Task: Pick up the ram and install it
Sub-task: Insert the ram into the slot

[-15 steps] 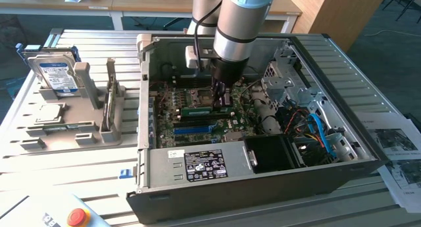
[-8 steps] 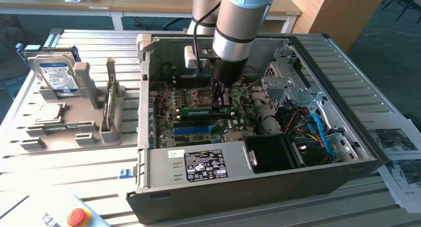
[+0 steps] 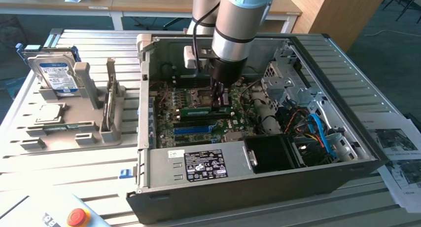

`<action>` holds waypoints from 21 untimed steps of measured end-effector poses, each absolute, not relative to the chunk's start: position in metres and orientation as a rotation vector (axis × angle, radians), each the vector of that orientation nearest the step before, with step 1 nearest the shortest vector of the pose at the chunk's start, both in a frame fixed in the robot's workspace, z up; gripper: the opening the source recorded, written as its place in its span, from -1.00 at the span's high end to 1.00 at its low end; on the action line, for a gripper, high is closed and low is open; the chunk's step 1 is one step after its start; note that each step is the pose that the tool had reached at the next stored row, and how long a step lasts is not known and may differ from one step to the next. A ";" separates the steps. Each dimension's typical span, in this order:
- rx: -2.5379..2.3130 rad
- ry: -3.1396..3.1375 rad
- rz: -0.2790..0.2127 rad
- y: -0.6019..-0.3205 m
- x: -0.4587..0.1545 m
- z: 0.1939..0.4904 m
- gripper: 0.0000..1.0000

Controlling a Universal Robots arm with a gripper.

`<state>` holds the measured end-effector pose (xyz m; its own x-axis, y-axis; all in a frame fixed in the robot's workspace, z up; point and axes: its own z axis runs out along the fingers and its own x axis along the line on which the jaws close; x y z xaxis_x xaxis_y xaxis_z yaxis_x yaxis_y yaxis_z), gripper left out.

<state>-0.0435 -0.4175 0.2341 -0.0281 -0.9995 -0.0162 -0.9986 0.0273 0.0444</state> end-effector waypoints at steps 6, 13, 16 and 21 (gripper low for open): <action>2.177 -2.237 -0.067 -0.418 -0.044 0.234 0.76; 2.177 -2.238 -0.067 -0.418 -0.041 0.234 0.76; 2.178 -2.236 -0.067 -0.418 -0.041 0.234 0.76; 2.180 -2.234 -0.067 -0.418 -0.041 0.234 0.76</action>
<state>-0.0408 -0.4176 0.2341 -0.0251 -0.9996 -0.0161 -0.9987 0.0244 0.0442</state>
